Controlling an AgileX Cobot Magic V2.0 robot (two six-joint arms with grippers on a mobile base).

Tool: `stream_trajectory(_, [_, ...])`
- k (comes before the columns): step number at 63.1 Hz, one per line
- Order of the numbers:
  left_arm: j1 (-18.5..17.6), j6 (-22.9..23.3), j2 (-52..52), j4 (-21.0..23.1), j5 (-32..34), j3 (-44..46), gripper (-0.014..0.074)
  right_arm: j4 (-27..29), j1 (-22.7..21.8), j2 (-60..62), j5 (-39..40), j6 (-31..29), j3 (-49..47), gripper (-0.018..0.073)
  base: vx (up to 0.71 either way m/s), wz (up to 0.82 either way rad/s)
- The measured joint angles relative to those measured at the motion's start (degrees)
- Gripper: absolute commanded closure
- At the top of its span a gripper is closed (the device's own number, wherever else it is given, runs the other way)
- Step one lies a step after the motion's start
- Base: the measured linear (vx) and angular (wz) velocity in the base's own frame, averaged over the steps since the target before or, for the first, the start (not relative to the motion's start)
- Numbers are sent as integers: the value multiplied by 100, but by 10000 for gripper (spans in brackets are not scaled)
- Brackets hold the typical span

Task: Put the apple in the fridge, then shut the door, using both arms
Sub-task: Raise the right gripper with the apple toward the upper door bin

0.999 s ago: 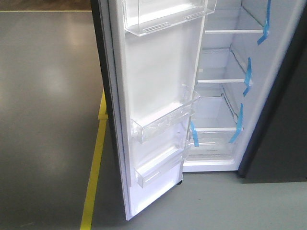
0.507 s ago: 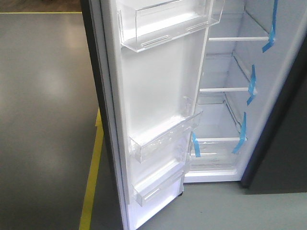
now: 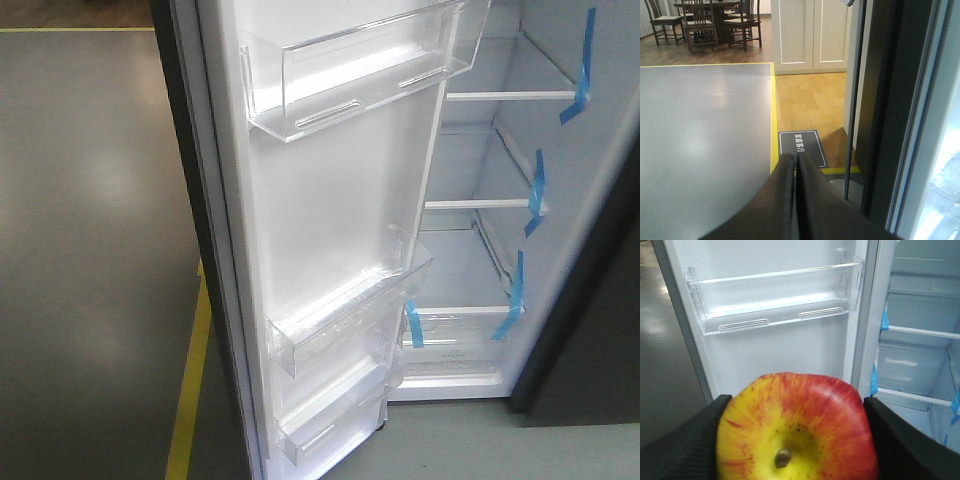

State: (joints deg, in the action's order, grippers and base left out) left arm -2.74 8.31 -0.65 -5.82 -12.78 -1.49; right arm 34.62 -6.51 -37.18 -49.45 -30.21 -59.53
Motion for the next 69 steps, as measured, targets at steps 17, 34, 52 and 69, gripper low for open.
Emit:
stream_trajectory(17, [0, 0, 0, 0, 0, 0, 603, 0, 0, 0, 0, 0, 0, 563, 9, 2])
stream_trajectory(34, [0, 0, 0, 0, 0, 0, 603, 0, 0, 0, 0, 0, 0, 563, 8, 2])
stream_trajectory(52, [0, 0, 0, 0, 0, 0, 603, 0, 0, 0, 0, 0, 0, 563, 5, 0])
stream_trajectory(69, [0, 0, 0, 0, 0, 0, 603, 0, 0, 0, 0, 0, 0, 563, 2, -1])
